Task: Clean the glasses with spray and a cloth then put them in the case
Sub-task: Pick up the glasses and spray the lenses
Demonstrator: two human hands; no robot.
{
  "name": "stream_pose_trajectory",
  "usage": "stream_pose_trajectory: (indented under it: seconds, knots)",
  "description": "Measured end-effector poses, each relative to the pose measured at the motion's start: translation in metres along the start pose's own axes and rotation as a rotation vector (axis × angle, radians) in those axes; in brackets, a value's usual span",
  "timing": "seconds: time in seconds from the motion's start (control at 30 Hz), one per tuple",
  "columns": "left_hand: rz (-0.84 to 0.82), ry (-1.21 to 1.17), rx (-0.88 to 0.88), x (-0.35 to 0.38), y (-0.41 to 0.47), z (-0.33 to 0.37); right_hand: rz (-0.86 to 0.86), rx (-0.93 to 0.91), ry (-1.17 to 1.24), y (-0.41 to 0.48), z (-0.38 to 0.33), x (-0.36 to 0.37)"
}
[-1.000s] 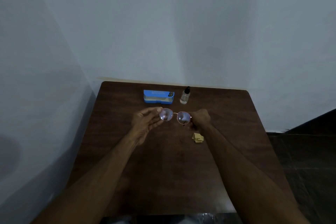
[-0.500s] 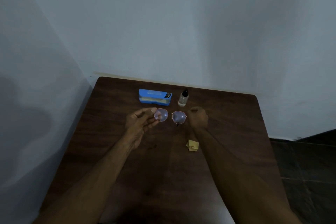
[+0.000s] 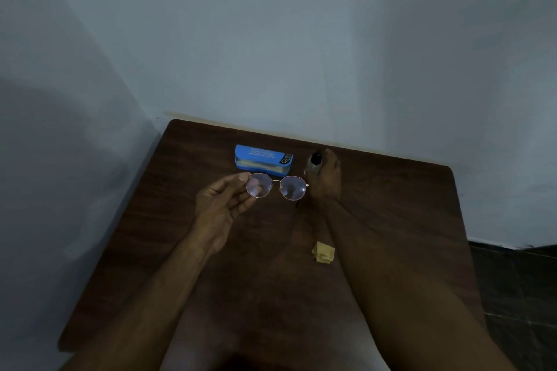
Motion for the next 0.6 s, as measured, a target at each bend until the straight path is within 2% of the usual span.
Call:
stream_pose_trajectory:
  seconds: [0.13, 0.27, 0.43, 0.6]
  knots:
    - [0.021, -0.031, -0.001, -0.001, -0.004, 0.005, -0.049, 0.004, 0.056, 0.005, -0.003, 0.006]
    - [0.021, -0.077, 0.023, -0.004, -0.009, 0.016, -0.002, -0.047, 0.196, -0.015, -0.018, -0.004]
    - [0.052, -0.131, 0.078, -0.007, -0.015, 0.038, 0.166, -0.271, 0.308, -0.065, -0.056, -0.041]
    - [0.031, -0.179, 0.086, -0.009, -0.013, 0.059, 0.389, -0.437, 0.298, -0.120, -0.098, -0.076]
Point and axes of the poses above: each hand's wrist, its own y-axis towards the middle knuckle, its own x-axis out of the palm, z = x × y, the point moved 1 cm from there along y, towards the middle knuckle
